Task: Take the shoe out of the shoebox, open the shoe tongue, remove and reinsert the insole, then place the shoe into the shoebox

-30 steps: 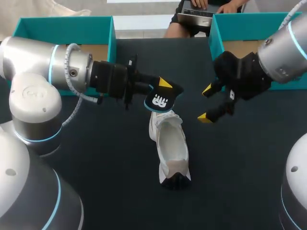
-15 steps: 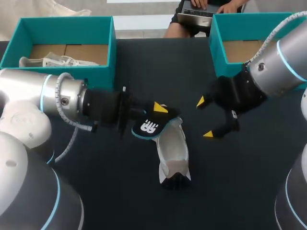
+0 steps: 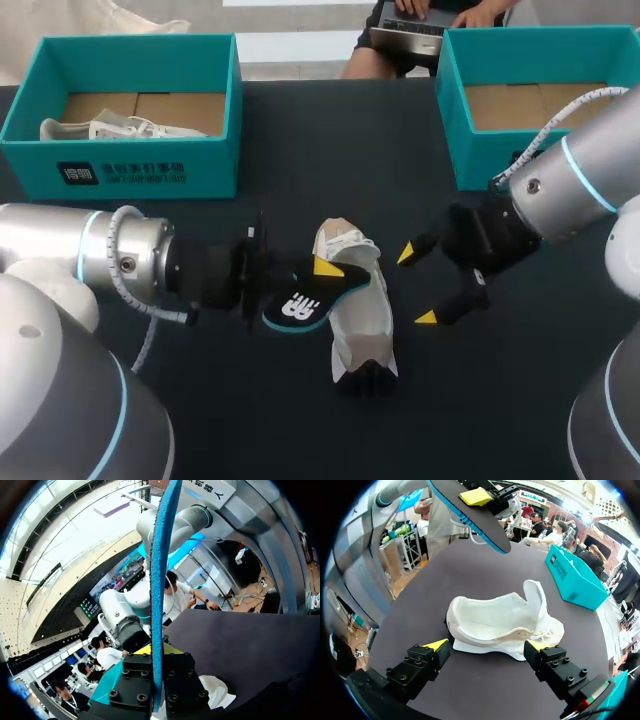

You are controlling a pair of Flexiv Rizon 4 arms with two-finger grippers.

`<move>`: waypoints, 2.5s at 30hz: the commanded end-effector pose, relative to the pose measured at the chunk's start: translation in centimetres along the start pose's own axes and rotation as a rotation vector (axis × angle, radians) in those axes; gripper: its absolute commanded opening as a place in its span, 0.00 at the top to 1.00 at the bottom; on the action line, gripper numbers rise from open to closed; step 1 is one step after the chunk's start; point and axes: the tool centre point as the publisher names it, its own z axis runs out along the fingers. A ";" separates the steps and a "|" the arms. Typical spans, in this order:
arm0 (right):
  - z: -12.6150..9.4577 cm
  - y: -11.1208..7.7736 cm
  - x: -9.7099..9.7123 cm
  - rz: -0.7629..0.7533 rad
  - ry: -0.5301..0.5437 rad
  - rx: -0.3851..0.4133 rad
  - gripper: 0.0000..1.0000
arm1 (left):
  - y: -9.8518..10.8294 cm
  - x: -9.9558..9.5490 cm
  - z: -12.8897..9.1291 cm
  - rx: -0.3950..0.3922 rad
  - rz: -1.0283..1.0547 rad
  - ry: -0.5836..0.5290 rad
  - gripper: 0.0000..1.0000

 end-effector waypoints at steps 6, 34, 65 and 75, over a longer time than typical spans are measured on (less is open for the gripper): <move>1.5 0.4 -0.3 0.003 -0.004 0.016 0.00 | 0.3 1.3 0.6 -0.013 -0.018 -0.018 1.00; 1.0 -0.4 -1.3 -0.005 -0.097 0.180 0.00 | 0.3 1.3 0.6 -0.013 -0.018 -0.018 1.00; 1.0 -0.4 -1.3 -0.003 -0.090 0.181 0.00 | 5.7 4.9 4.5 -0.049 -0.018 -0.107 1.00; 1.0 -0.4 -1.3 -0.003 -0.090 0.181 0.00 | 7.3 4.9 5.3 -0.030 -0.053 -0.099 1.00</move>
